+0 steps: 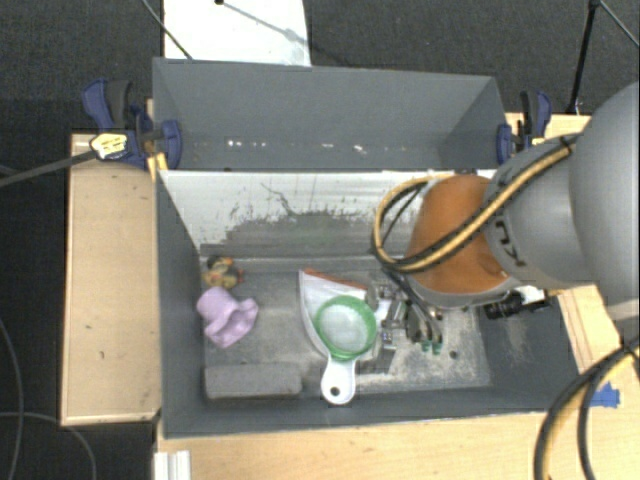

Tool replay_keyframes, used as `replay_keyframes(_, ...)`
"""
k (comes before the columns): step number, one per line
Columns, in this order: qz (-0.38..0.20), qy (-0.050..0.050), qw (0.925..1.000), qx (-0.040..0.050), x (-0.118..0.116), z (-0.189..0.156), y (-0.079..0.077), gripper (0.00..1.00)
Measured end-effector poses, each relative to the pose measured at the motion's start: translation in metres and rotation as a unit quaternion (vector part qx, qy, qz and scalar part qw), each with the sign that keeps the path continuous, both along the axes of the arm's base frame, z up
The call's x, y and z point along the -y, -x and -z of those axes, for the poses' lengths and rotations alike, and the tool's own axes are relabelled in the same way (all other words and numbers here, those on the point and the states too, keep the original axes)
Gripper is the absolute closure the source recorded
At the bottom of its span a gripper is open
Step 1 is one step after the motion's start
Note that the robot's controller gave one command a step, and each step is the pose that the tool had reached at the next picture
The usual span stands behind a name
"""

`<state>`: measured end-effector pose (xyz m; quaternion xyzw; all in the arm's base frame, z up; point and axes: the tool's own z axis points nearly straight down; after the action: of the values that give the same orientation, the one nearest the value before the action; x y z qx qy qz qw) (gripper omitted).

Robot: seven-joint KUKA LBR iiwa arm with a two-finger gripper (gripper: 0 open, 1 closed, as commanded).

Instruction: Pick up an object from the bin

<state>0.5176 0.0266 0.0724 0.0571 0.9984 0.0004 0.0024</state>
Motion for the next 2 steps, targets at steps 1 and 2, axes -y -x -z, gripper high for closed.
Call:
replay_keyframes(1, 0.059, 0.0, 0.9982, -0.0005, -0.007, -0.004, 0.009, 0.0)
replay_keyframes(2, -0.062, 0.001, 0.9981, 0.0006, -0.01, -0.008, 0.025, 0.0)
